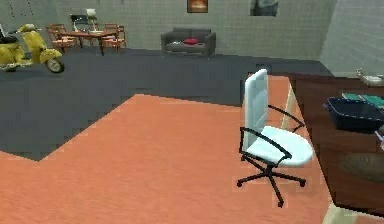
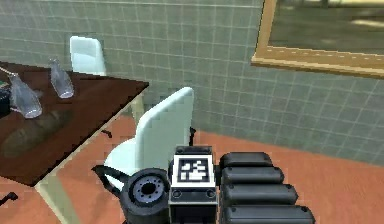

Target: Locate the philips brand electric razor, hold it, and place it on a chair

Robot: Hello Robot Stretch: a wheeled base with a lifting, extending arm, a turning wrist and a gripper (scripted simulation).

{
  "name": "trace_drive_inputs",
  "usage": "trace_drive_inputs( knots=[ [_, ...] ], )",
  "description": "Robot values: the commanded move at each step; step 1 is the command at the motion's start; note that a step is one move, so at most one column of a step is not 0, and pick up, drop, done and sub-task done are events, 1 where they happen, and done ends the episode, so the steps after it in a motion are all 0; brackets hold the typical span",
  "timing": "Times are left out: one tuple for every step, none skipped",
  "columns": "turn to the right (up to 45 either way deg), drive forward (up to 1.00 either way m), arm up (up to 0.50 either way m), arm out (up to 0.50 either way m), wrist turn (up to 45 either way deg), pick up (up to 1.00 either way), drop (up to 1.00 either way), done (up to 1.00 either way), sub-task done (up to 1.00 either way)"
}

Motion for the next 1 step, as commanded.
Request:
trace_drive_inputs(
  knots=[
    [-33.0,0.0,0.0,0.0,0.0,0.0,0.0,0.0,0.0]
  ],
)
